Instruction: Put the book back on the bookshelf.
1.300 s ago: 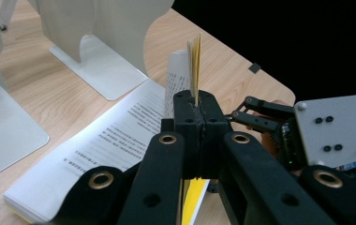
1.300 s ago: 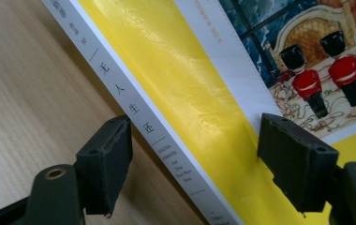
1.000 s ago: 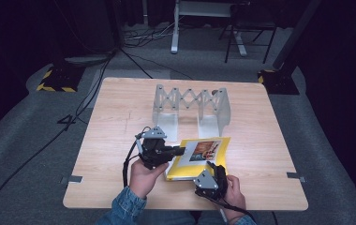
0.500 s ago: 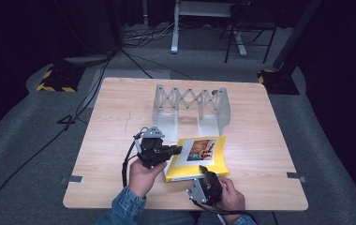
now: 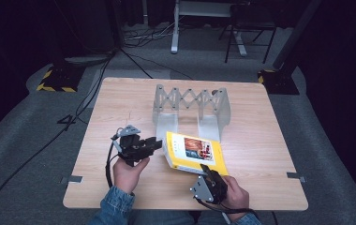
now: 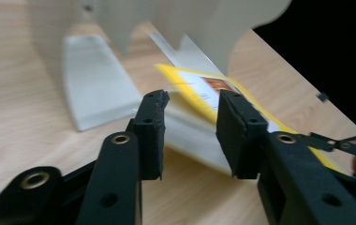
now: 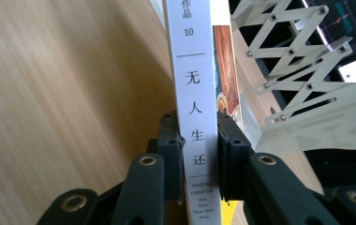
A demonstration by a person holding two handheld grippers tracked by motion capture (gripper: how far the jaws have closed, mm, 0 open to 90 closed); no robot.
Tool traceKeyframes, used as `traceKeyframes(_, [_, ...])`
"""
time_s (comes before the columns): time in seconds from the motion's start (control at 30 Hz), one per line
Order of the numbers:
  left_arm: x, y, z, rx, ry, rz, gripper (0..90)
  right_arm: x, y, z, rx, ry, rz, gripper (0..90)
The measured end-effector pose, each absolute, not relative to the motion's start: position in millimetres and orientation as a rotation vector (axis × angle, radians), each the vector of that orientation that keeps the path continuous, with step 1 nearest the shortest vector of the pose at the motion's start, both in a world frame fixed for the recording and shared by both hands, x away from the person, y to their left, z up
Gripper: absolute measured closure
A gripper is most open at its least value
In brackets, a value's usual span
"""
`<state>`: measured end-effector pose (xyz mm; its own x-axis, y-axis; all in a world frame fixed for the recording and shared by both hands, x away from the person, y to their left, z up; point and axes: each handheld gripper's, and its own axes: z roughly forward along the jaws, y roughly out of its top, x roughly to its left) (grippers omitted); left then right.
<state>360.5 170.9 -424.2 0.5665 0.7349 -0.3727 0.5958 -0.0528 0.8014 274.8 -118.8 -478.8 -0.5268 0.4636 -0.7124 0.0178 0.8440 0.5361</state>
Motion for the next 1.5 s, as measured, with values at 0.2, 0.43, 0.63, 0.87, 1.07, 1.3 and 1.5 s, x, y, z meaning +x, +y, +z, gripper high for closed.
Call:
traceKeyframes(0.2, [352,194,-437,1.79,1.16,0.332,58.5,279,-130,-458,0.44,2.055,0.698,76.6])
traceKeyframes(0.43, [341,214,-465,1.865,1.213,0.428,54.1,281,-141,-439,0.513,2.037,0.775,76.8])
traceKeyframes(0.63, [346,218,-484,1.912,1.259,0.467,54.1,282,-150,-423,0.563,1.993,0.846,76.8])
traceKeyframes(0.87, [350,208,-495,2.05,1.226,0.547,52.8,287,-165,-406,0.643,1.949,0.92,76.9])
traceKeyframes(1.07, [355,212,-499,2.052,1.253,0.511,47.9,287,-172,-397,0.669,1.905,0.949,76.9])
traceKeyframes(1.3, [358,214,-502,2.043,1.273,0.508,44.4,293,-180,-382,0.73,1.858,1.034,76.9])
traceKeyframes(1.5, [359,215,-504,2.03,1.276,0.516,41.9,302,-184,-372,0.771,1.814,1.083,76.9])
